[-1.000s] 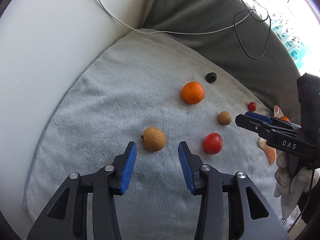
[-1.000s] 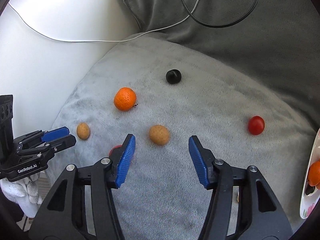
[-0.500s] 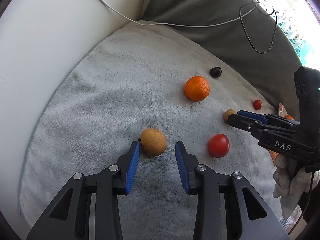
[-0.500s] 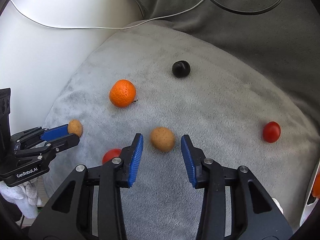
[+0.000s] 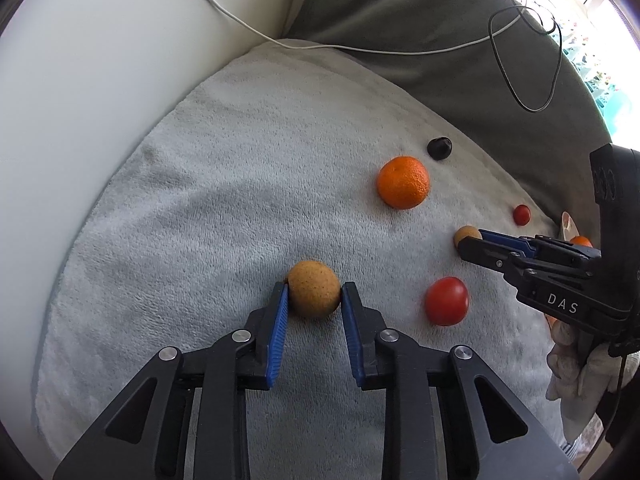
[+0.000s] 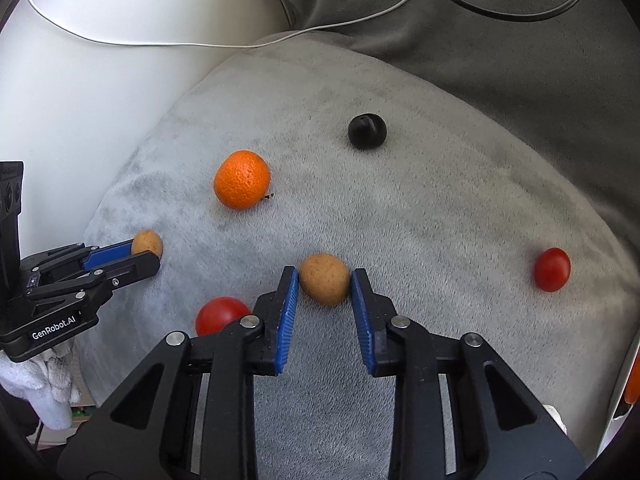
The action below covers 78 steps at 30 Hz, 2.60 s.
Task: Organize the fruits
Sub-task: 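Close the right gripper around the brown kumquat while the left gripper grasps another brown fruit, then carry both held brown fruits over the floral bowl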
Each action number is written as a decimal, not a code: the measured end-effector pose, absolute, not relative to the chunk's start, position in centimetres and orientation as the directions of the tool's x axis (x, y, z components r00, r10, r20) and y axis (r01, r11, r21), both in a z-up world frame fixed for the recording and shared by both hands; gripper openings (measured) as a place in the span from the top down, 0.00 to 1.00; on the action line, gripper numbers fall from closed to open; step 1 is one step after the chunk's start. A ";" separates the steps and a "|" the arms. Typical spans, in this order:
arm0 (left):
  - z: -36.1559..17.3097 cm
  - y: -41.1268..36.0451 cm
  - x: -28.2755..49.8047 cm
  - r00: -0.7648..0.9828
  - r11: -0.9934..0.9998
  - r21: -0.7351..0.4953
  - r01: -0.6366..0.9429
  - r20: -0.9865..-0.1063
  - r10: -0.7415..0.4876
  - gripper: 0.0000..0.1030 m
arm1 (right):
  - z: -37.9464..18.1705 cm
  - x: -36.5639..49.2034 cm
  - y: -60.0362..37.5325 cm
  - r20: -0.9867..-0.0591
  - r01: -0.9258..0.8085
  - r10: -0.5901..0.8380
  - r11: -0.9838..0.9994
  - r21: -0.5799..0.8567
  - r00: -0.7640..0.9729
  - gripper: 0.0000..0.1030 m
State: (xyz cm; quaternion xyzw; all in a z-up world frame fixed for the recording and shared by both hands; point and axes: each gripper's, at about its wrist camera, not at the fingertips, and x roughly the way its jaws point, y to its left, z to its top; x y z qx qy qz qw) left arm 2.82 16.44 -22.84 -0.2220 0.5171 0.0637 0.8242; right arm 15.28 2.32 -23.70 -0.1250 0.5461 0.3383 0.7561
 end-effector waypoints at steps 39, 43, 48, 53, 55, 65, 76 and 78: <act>-16.0 6.3 8.3 0.539 0.930 -0.362 -0.060 -0.796 -0.275 0.76 | -16.5 14.7 -11.6 -0.843 -0.462 0.396 0.863 0.206 0.364 0.73; -15.4 4.3 9.4 0.534 0.932 -0.363 -0.009 -0.789 -0.302 0.76 | -15.8 14.8 -14.6 -0.836 -0.411 0.384 0.886 0.214 0.393 0.73; -15.0 1.5 10.9 0.526 0.927 -0.372 0.045 -0.780 -0.339 0.76 | -15.6 14.4 -18.3 -0.833 -0.350 0.359 0.912 0.216 0.421 0.73; -14.5 -1.6 12.8 0.514 0.921 -0.376 0.103 -0.772 -0.373 0.76 | -15.9 13.8 -22.0 -0.833 -0.278 0.326 0.936 0.217 0.448 0.73; -14.4 -2.8 13.4 0.509 0.917 -0.378 0.127 -0.769 -0.387 0.76 | -15.9 13.6 -23.5 -0.832 -0.248 0.315 0.943 0.221 0.456 0.73; -14.4 -7.9 15.6 0.472 0.897 -0.379 0.227 -0.763 -0.442 0.76 | -16.1 12.7 -29.1 -0.835 -0.137 0.257 0.966 0.217 0.487 0.73; -14.9 -11.6 18.0 0.434 0.885 -0.379 0.270 -0.772 -0.464 0.76 | -16.9 12.5 -31.9 -0.835 -0.088 0.240 0.970 0.226 0.494 0.73; -15.1 -12.1 18.4 0.429 0.884 -0.379 0.274 -0.775 -0.465 0.76 | -17.0 12.6 -32.1 -0.836 -0.088 0.240 0.970 0.227 0.494 0.73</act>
